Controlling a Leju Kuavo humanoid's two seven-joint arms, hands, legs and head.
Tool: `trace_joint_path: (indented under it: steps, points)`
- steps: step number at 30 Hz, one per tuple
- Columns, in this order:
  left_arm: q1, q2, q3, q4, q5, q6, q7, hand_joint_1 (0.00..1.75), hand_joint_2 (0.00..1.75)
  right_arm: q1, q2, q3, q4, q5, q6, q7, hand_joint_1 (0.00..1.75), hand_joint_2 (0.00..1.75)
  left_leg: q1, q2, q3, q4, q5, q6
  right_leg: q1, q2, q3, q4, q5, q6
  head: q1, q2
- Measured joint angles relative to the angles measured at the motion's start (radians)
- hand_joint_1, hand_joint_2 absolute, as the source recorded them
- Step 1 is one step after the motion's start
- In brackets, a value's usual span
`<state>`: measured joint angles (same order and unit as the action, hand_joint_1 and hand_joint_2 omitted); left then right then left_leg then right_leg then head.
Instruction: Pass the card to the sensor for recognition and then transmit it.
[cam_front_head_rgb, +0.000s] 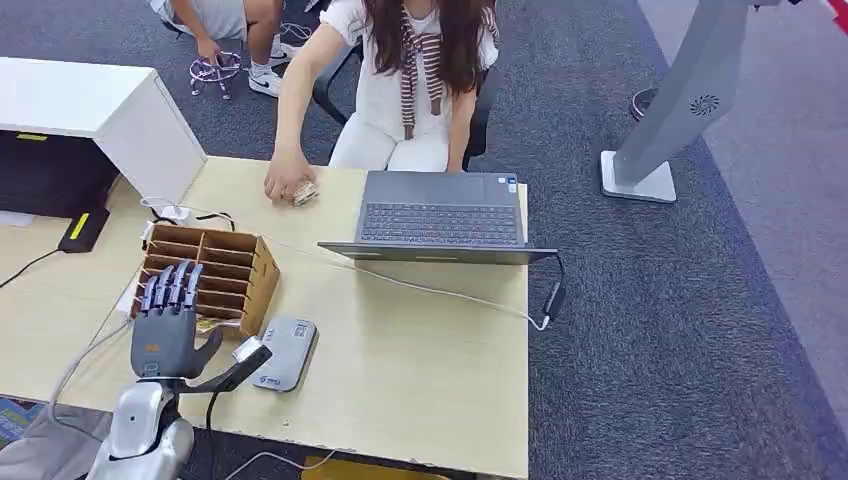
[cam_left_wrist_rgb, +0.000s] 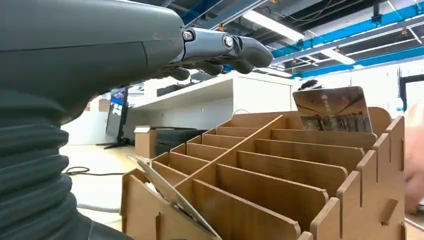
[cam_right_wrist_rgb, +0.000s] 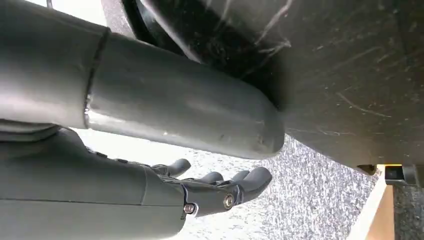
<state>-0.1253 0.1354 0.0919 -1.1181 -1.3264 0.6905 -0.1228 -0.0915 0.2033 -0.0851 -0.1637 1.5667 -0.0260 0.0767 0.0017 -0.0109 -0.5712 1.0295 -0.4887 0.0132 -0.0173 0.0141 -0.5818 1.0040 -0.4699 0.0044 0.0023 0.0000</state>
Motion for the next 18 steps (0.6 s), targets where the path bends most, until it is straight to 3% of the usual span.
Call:
trace_joint_path:
  steps: [18]
  points:
    - [-0.011,-0.008,-0.007,0.018,0.004,-0.018,0.021,0.00,1.75,-0.002,0.000,0.016,0.000,0.000,0.004,0.000,0.00,0.00,0.000,0.000,0.000,0.000,0.000,0.000,0.000,0.000,0.000,0.000,0.000,0.000,0.000,0.000]
